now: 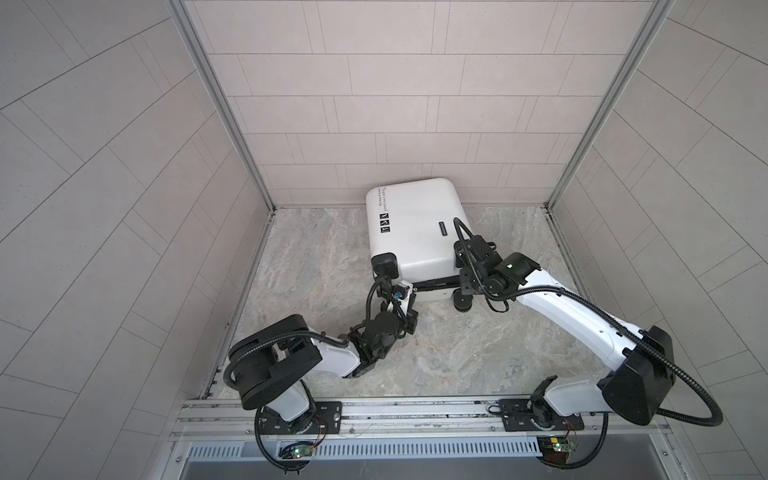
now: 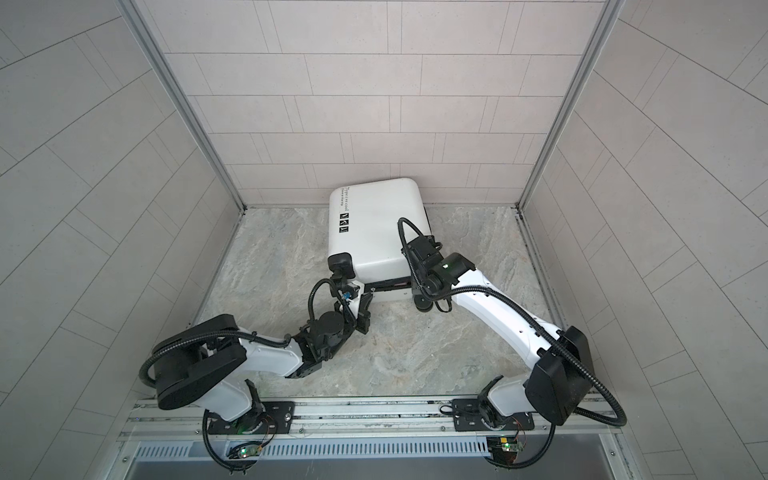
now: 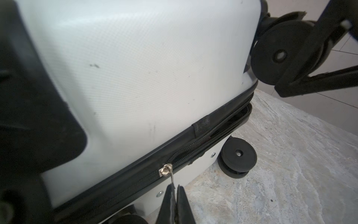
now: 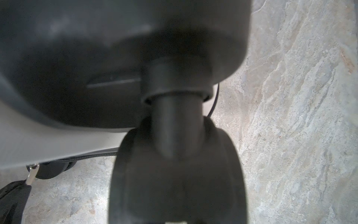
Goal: Pack the luggage
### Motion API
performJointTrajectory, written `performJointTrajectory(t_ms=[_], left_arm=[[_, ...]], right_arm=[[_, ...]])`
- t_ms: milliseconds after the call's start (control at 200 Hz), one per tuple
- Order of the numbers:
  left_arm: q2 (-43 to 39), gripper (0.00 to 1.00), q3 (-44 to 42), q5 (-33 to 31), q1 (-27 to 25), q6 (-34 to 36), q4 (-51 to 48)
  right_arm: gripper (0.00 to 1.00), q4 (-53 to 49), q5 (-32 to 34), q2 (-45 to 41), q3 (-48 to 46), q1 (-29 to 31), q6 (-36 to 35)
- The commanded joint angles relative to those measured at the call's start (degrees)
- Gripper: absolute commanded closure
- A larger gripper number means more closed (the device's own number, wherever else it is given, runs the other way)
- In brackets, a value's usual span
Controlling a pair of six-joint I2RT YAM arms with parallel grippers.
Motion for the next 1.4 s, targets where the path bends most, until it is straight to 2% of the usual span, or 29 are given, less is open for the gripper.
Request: performJointTrajectory(t_ms=[0,550,931,1191,1396], left_arm=[[1.7,1.00,4.2,12.8,-4.5,-0.3,5.4],[11.0,1.00,15.7,18.8,-6.6,-0.9,5.1],[18.5,1.00,24.2,26.3,-6.7,-4.1,6.0],[21.6,1.00,26.7,26.9,-6.7,-5.7,8.0],[19.6,1.00,23.7,24.8,-6.7,-4.7,7.7]], right_arm=[[1.00,9.8,-4.4,0.2,1.6,3.1,-2.4],[1.00,10.8,-5.6,-1.3,-1.5,3.5,-2.0],[1.00,11.3,-6.7,-2.7,-3.2,3.5,-1.2],[1.00,10.8,-6.1,-2.9,-3.5,3.5,-1.2],[1.00,9.9,-4.9,-3.0,-3.7,3.3,-1.5]])
